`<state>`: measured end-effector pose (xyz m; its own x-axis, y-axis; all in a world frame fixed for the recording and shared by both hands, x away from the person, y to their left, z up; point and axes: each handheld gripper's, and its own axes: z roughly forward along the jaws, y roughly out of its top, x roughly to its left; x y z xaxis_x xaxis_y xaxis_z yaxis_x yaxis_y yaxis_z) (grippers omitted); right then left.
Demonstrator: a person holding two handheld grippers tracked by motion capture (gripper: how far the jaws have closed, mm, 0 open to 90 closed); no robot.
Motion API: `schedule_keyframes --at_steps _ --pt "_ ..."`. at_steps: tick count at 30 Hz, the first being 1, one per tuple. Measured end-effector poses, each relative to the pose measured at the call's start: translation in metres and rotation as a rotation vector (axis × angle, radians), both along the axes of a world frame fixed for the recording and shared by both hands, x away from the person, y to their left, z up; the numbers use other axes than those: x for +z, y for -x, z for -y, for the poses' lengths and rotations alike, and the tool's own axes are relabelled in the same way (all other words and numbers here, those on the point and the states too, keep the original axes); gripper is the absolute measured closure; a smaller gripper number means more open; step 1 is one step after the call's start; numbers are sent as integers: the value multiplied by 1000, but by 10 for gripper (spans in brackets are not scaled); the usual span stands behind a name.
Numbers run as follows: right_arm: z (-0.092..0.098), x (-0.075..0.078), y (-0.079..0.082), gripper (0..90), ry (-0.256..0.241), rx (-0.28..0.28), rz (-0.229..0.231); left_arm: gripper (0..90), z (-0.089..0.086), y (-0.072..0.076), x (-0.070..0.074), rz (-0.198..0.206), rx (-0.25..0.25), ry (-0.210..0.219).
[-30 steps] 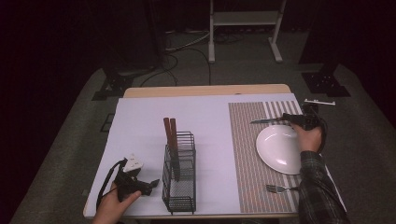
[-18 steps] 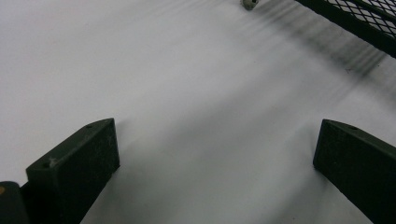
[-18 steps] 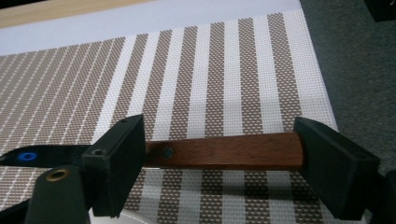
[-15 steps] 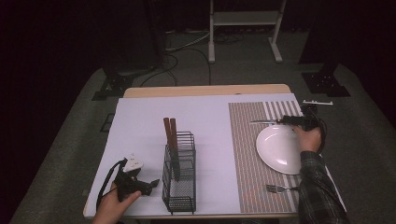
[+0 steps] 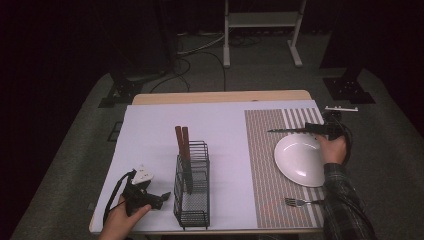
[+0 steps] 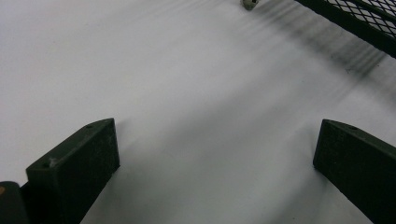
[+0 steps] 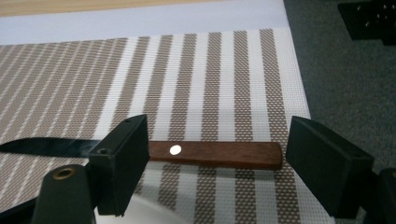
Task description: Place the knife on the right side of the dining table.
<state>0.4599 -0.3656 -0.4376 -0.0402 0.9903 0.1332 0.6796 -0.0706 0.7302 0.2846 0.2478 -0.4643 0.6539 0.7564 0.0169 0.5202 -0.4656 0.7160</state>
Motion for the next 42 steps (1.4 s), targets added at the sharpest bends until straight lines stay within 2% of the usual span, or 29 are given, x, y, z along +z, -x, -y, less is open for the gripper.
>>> schedule_keyframes --at_steps 3,12,20,31,39,42 --pt "-5 5 7 202 13 37 8 0 0 0 0 0 0 -1" --pt "-17 12 21 197 34 103 19 0 0 0 0 0 0 -1" --pt "-32 19 36 187 54 176 47 0 0 0 0 1 0 -2" --pt "-54 25 58 166 46 284 68 0 0 0 0 -1 -1 -3" --pt "-79 26 76 138 51 388 77 0 0 0 0 -2 -1 -5" --pt "-86 27 80 135 46 408 72 0 0 0 0 -1 -1 -4"
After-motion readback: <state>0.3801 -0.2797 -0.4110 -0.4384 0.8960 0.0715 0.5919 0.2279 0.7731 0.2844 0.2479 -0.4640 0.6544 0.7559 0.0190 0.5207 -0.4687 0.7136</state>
